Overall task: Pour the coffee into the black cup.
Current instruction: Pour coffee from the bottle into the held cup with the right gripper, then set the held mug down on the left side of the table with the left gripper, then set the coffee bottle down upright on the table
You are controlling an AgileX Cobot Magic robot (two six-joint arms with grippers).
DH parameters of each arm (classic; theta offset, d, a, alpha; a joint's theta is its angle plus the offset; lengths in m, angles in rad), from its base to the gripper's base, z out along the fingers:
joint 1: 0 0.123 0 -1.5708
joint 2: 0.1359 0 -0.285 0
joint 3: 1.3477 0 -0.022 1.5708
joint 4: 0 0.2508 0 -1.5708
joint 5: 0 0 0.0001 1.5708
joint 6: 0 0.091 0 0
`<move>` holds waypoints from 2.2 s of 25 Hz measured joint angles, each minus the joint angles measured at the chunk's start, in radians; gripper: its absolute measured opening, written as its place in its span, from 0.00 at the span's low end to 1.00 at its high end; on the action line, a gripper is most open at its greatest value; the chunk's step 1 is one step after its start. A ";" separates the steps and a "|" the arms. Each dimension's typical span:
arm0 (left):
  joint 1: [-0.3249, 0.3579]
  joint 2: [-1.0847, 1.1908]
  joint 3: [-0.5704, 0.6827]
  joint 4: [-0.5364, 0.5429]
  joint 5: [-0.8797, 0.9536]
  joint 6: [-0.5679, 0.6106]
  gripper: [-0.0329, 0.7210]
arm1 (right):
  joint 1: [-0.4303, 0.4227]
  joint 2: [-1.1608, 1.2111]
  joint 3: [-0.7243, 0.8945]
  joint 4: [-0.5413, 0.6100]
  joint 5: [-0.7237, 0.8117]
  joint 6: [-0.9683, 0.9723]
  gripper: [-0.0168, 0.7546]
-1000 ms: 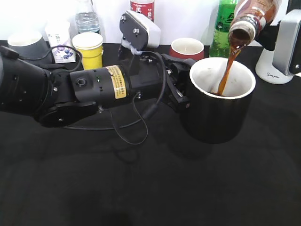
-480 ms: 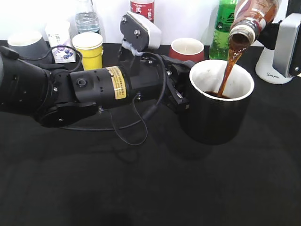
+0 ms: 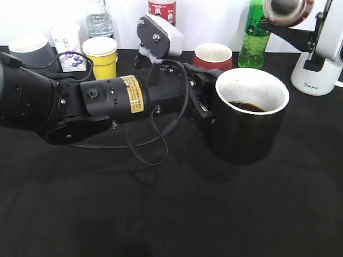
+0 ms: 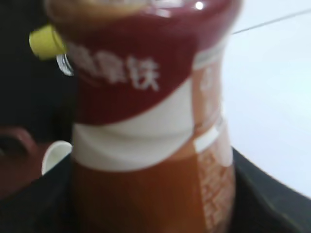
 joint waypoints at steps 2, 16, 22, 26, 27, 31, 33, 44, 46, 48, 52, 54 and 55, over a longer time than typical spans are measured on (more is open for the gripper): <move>0.010 0.000 0.000 -0.001 0.000 0.000 0.12 | 0.000 0.000 0.000 -0.001 -0.001 0.143 0.71; 0.478 -0.174 0.261 0.012 -0.046 0.000 0.12 | 0.000 0.000 0.000 0.000 0.075 1.211 0.71; 0.582 -0.116 0.292 -0.124 -0.133 0.167 0.12 | 0.000 0.000 0.000 0.000 0.075 1.213 0.71; 0.582 0.011 0.292 -0.379 -0.281 0.267 0.12 | 0.000 0.000 0.000 0.000 0.074 1.214 0.71; 0.582 0.033 0.292 -0.417 -0.305 0.277 0.12 | 0.000 0.000 0.000 0.000 0.074 1.214 0.71; 0.582 0.141 0.292 -0.479 -0.315 0.318 0.12 | 0.000 0.000 0.000 0.000 0.075 1.215 0.71; 0.582 0.164 0.292 -0.487 -0.335 0.317 0.12 | 0.000 0.000 0.000 0.000 0.075 1.215 0.71; 0.582 0.103 0.437 -0.511 -0.377 0.304 0.33 | 0.000 0.000 0.000 0.000 0.075 1.216 0.71; 0.582 0.050 0.501 -0.512 -0.318 0.304 0.35 | 0.000 0.000 0.000 0.000 0.085 1.216 0.71; 0.582 -0.032 0.582 -0.511 -0.295 0.304 0.36 | 0.000 0.000 0.000 0.000 0.141 1.215 0.71; 0.581 -0.264 0.661 -0.440 -0.208 0.280 0.36 | 0.000 0.000 0.049 0.007 0.198 1.151 0.71; 0.581 -0.360 0.661 -0.368 -0.139 0.267 0.36 | 0.000 0.012 0.120 0.088 0.205 1.054 0.71; 0.581 -0.396 0.661 -0.346 -0.105 0.253 0.36 | 0.000 0.025 0.152 0.170 0.208 0.976 0.71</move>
